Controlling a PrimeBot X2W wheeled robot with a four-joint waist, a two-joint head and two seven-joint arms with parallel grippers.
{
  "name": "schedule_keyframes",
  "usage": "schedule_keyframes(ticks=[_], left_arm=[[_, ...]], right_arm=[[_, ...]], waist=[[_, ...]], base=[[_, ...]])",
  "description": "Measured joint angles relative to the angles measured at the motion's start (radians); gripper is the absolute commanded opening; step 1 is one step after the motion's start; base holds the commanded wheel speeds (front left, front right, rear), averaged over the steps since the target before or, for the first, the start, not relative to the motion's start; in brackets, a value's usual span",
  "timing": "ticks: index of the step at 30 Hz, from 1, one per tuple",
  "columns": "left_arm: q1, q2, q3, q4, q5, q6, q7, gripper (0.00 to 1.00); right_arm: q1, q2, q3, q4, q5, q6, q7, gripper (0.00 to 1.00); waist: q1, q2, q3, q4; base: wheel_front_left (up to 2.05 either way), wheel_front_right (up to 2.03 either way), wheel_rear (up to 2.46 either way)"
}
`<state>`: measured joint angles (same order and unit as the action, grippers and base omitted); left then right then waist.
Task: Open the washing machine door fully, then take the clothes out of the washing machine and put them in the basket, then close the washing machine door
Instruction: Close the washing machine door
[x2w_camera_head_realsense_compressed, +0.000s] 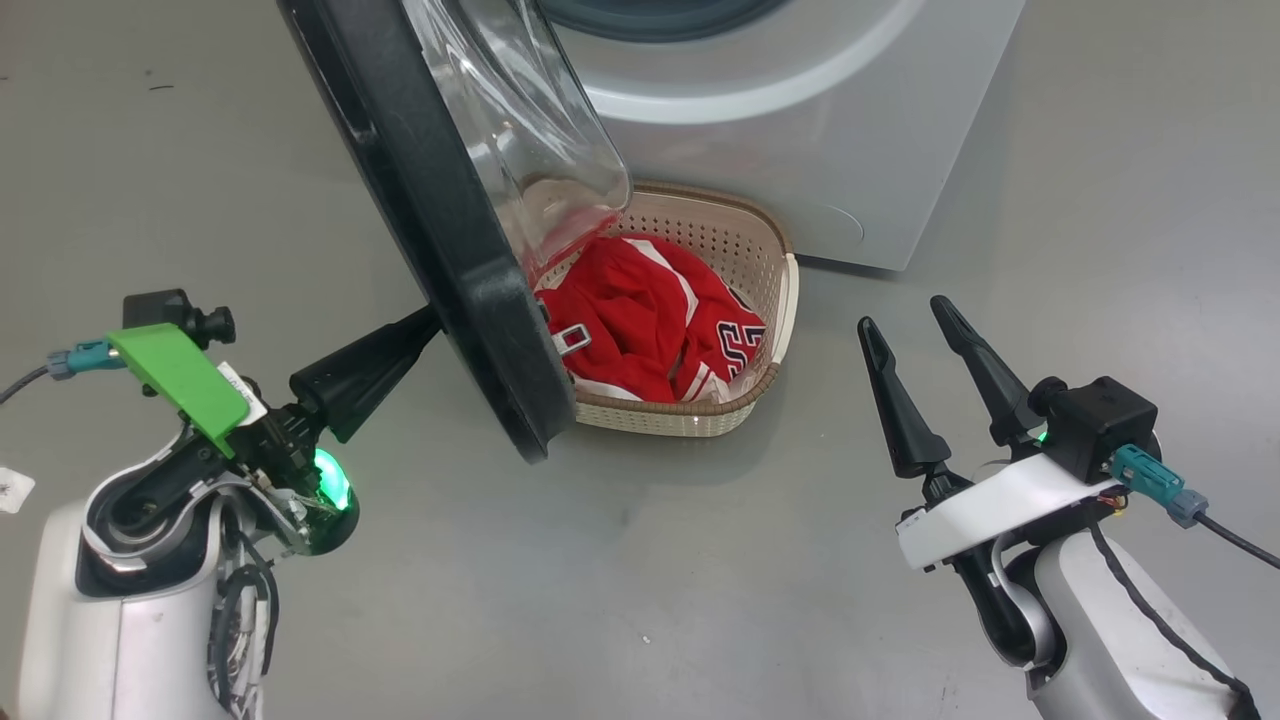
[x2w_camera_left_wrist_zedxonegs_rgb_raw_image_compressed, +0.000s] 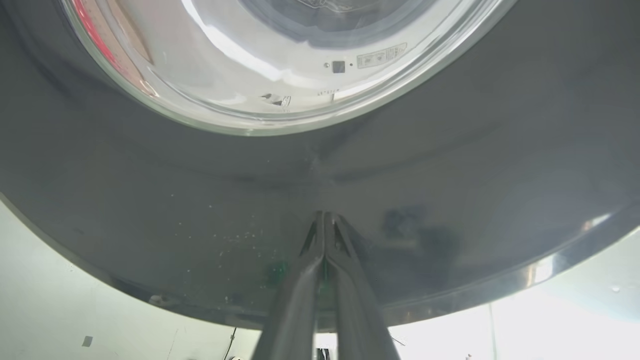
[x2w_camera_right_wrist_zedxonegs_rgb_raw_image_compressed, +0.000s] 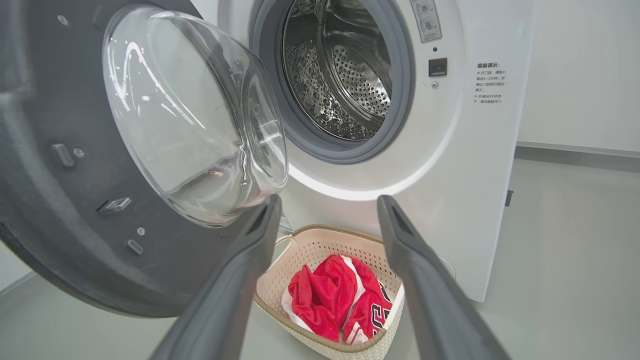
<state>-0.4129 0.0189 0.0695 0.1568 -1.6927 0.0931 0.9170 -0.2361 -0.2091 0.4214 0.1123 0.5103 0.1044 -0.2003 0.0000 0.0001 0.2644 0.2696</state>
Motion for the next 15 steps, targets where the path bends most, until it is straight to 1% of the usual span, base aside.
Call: schedule_keyframes(ticks=[2,11,13,15], left_arm=[[0.008,0.000,-0.013,-0.009,-0.016,0.000,-0.014,0.00],[0.036,0.001,-0.054,-0.049,-0.023,0.007,-0.078,0.00],[0.043,0.001,-0.062,-0.060,-0.015,0.007,-0.094,0.00],[0.049,0.001,-0.068,-0.067,0.018,0.005,-0.118,0.00]], right_arm=[[0.000,0.000,0.000,0.000,0.000,0.000,0.000,1.00],[0.000,-0.004,-0.010,0.001,0.000,0.000,-0.008,1.00],[0.000,-0.005,-0.011,0.002,0.000,0.000,-0.008,1.00],[0.000,-0.005,-0.013,0.009,0.000,0.000,-0.009,1.00]], waist=[[0.0000,0.0000,0.002,-0.002],[0.0000,0.0000,0.007,-0.004],[0.0000,0.0000,0.007,-0.003],[0.0000,0.0000,0.003,-0.001]], base=[[0.00,0.00,0.00],[0.00,0.00,0.00],[0.00,0.00,0.00],[0.00,0.00,0.00]])
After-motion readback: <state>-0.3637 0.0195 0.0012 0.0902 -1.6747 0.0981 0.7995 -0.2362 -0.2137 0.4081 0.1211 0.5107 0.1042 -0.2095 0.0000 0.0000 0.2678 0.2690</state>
